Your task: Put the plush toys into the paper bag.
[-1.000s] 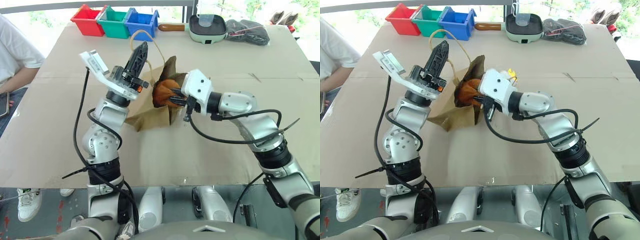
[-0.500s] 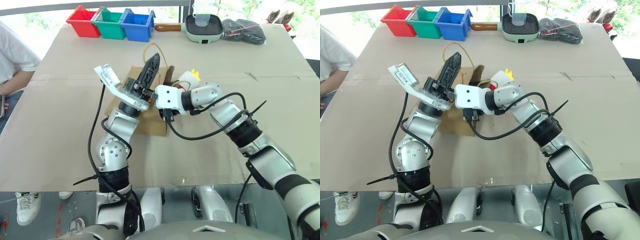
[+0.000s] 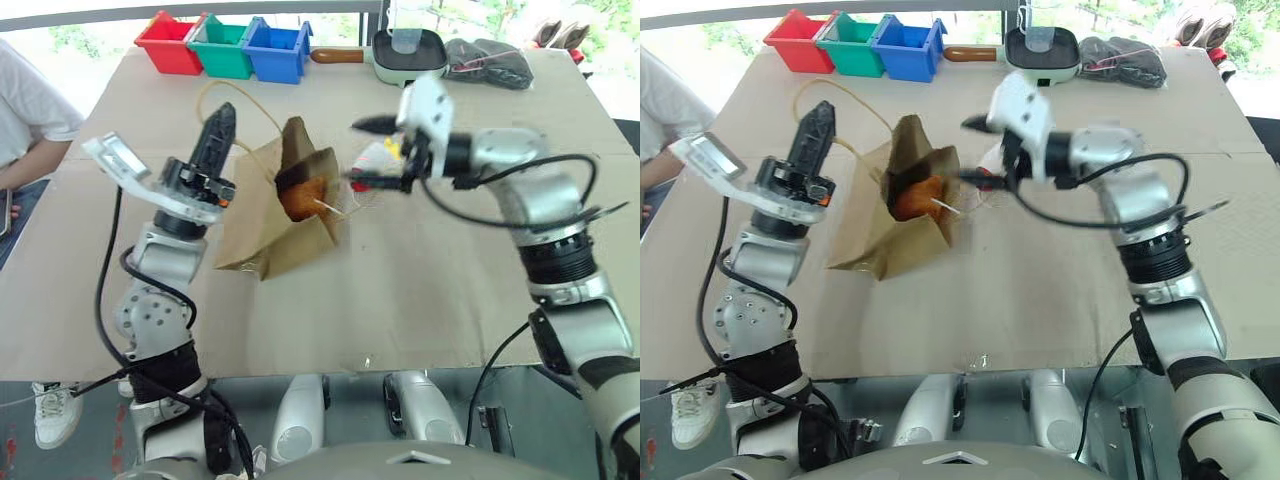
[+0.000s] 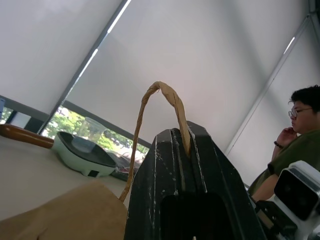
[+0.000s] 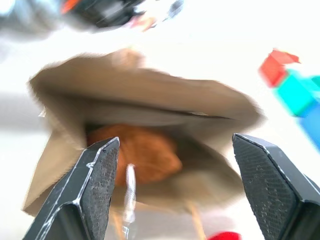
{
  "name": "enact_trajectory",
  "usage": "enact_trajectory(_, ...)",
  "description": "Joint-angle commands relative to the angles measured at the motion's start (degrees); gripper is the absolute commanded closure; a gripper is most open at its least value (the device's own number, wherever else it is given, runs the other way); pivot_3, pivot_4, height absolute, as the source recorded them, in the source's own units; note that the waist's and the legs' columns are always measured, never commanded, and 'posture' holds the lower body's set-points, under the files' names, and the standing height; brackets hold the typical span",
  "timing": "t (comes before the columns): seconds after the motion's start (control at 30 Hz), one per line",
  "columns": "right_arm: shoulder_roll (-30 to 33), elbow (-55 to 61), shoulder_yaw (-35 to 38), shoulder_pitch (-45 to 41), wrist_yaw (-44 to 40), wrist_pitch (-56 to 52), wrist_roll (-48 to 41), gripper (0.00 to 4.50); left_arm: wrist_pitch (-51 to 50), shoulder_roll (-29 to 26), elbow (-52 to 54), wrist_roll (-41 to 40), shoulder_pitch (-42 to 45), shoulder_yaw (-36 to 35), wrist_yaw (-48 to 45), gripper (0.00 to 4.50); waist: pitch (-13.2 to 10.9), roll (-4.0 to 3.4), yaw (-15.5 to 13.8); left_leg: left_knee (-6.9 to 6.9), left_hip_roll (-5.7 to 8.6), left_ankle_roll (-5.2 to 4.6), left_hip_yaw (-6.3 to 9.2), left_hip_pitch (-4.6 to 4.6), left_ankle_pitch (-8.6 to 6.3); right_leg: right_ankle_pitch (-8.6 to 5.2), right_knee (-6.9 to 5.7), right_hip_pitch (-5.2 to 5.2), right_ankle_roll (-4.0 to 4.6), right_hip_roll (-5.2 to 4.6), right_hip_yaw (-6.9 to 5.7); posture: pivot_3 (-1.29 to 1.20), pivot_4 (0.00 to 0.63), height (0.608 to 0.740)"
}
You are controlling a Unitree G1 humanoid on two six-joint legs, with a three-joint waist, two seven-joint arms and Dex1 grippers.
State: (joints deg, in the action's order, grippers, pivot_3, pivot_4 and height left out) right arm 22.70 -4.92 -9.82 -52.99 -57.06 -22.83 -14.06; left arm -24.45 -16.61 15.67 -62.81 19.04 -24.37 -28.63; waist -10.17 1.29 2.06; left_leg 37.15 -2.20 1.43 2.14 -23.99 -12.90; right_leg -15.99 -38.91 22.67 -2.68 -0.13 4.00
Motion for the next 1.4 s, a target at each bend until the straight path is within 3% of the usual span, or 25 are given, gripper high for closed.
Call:
enact_trajectory(0.03, -1.48, -9.79, 1.63, -5.01, 7.91, -0.6, 3.79, 1.04, 0.41, -1.13, 2.63, -2.71, -1.0, -2.04, -0.03, 4.5, 0.0, 0.0, 0.2, 0.0, 0.0, 0.0, -0.01, 0.01, 0.0, 0.0, -0.01, 0.0, 0.0, 0.0, 0.01, 0.0, 0.15, 0.74)
enact_trajectory(0.27, -9.28, -45.85, -2.53, -14.93, 16.01, 10.53, 14.04, 1.04, -1.02, -4.9, 4.13, -8.88, -4.45, -7.03, 0.08, 4.5, 0.0, 0.0, 0.42, -0.19, -0.03, 0.01, -0.15, 0.09, 0.0, 0.0, 0.05, 0.06, 0.02, 0.05, 0.12, 0.0, 0.15, 0.74)
enact_trajectory(0.4, -12.95, -59.93, -3.49, -17.59, 18.3, 15.81, 18.01, 1.04, -1.01, -5.18, 5.6, -9.5, -5.92, -7.3, 0.54, 4.5, -0.01, 0.0, 0.3, -0.25, 0.0, 0.01, -0.19, 0.07, 0.01, 0.0, 0.09, 0.07, 0.02, 0.01, 0.15, 0.0, 0.15, 0.74)
enact_trajectory(0.53, -13.3, -64.83, -3.38, -17.33, 19.82, 20.75, 20.58, 2.21, -0.57, -4.5, 8.56, -9.77, -8.05, -6.72, 1.48, 4.5, 0.01, 0.02, 0.27, -0.23, 0.01, 0.01, -0.16, 0.09, 0.01, 0.0, 0.07, 0.04, 0.02, -0.02, 0.13, 0.0, 0.15, 0.74)
enact_trajectory(0.6, -12.08, -64.24, -2.48, -17.04, 18.94, 23.99, 20.51, 3.19, -0.58, -4.11, 9.27, -10.44, -8.4, -6.39, 2.01, 4.5, 0.0, 0.01, 0.25, -0.23, 0.01, 0.01, -0.15, 0.13, 0.01, 0.0, 0.03, 0.02, 0.02, -0.02, 0.12, 0.0, 0.15, 0.74)
enact_trajectory(0.7, -8.69, -58.51, 1.13, -15.43, 14.97, 25.97, 17.02, 4.48, -0.84, -3.64, 9.62, -11.05, -8.17, -5.26, 2.2, 4.5, 0.0, 0.01, 0.04, -0.18, 0.01, 0.01, -0.11, 0.13, 0.01, 0.01, -0.01, 0.01, 0.02, -0.01, 0.1, 0.0, 0.15, 0.74)
enact_trajectory(0.83, -1.01, -31.72, 7.48, -6.81, 9.15, 19.09, 9.23, 4.48, -1.52, -2.46, 7.96, -11.83, -5.14, -2.03, 1.9, 4.5, -0.06, -0.07, -1.15, -0.11, 0.05, 0.0, -0.09, -0.03, 0.0, 0.01, 0.07, 0.03, 0.01, -0.06, 0.06, 0.0, 0.15, 0.74)
enact_trajectory(0.9, 2.12, -17.39, 9.41, -3.03, 9.35, 12.87, 6.9, 4.48, -1.85, -1.67, 6.3, -11.94, -2.91, -0.28, 1.44, 4.5, -0.06, -0.08, -1.01, -0.11, 0.02, 0.0, -0.09, -0.08, 0.0, 0.01, 0.07, 0.08, 0.01, -0.04, 0.07, 0.0, 0.15, 0.74)
enact_trajectory(1.03, 5.36, 0.36, 11.78, -0.68, 10.97, 2.34, 3.06, 4.48, -2.35, 0.25, 2.45, -11.6, 1.31, 2.66, 0.01, 4.5, -0.07, -0.09, -0.37, -0.17, -0.03, 0.0, -0.1, 0.02, 0.0, 0.0, 0.0, 0.08, 0.01, 0.04, 0.1, 0.0, 0.15, 0.74)
enact_trajectory(1.17, 7.03, 10.32, 9.77, -0.5, 11.14, -3.82, 2.15, 4.48, -2.47, 3.14, -2.37, -10.47, 6.11, 5.63, -2.52, 4.5, -0.05, -0.07, 0.15, -0.14, -0.03, 0.0, -0.12, 0.04, 0.0, 0.0, 0.02, 0.04, 0.0, 0.06, 0.11, 0.0, 0.15, 0.74)
enact_trajectory(1.4, 10.82, 15.91, 8.23, -0.2, 10.5, -7.12, 2.52, 4.48, -2.69, 6.29, -5.42, -10.67, 12.26, 7.12, -4.31, 4.5, -0.06, -0.06, 0.0, -0.07, 0.02, 0.0, -0.1, -0.03, 0.0, 0.0, 0.06, 0.04, 0.0, 0.04, 0.1, 0.0, 0.15, 0.74)
